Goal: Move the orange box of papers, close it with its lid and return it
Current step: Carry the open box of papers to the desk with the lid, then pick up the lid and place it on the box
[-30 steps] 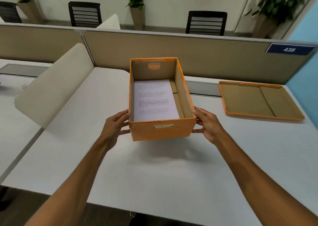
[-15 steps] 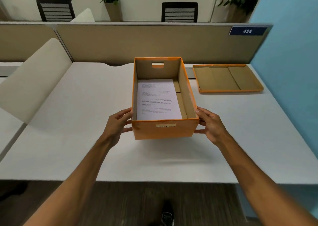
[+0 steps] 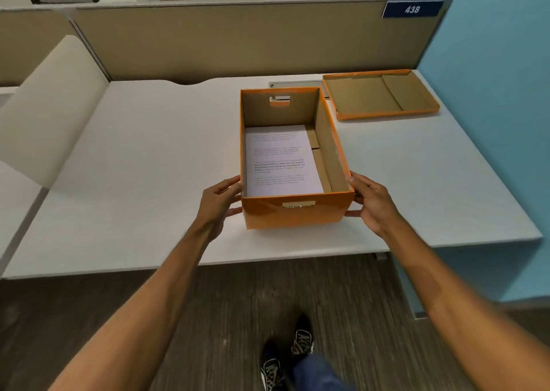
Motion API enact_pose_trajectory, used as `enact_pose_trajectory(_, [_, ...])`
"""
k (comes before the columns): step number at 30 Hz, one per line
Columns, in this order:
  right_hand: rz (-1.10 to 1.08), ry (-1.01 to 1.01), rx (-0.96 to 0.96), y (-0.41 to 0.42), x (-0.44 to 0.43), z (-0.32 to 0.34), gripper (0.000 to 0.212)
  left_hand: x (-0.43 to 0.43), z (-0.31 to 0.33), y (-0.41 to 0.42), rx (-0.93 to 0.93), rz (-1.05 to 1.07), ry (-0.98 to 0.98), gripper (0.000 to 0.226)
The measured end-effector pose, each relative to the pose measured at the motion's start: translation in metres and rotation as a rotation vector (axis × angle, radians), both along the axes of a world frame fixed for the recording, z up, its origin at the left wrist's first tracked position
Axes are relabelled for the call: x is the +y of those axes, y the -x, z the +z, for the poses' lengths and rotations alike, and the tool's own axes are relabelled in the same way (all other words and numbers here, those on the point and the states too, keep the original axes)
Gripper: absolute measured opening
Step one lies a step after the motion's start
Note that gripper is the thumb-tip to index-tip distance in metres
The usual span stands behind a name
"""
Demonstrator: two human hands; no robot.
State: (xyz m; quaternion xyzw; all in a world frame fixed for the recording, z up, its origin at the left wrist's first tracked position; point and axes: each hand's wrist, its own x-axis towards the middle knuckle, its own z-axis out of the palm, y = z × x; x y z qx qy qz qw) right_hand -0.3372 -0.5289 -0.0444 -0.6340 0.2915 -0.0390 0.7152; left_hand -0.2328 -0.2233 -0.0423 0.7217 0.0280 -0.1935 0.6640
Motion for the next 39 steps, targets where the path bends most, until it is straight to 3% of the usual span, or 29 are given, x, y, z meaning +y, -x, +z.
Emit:
enact_pose_trajectory(14, [-0.010, 0.003, 0.035, 0.009, 0.009, -0.009, 0.032, -0.003, -0.011, 0.006, 0.037, 0.036, -0.027, 0.041])
enact_pose_trajectory(19, [0.021, 0.025, 0.038, 0.012, 0.008, -0.008, 0.050, -0.004, -0.009, 0.008, 0.020, 0.031, -0.052, 0.037])
enact_pose_trajectory(22, [0.011, 0.083, 0.035, 0.012, 0.006, -0.010, 0.046, -0.005, -0.007, 0.008, -0.013, 0.014, -0.118, 0.038])
enact_pose_trajectory(29, [-0.057, 0.306, 0.005, 0.010, -0.007, -0.001, 0.040, -0.022, 0.016, 0.007, -0.375, -0.053, -0.481, 0.066])
enact_pose_trajectory(34, [-0.062, 0.480, -0.028, 0.012, -0.030, 0.013, 0.038, -0.064, 0.042, 0.011, -0.599, -0.142, -0.492, 0.058])
enact_pose_trajectory(39, [-0.094, 0.506, -0.067, 0.011, -0.068, 0.032, 0.033, -0.124, 0.060, 0.018, -0.713, -0.262, -0.459, 0.055])
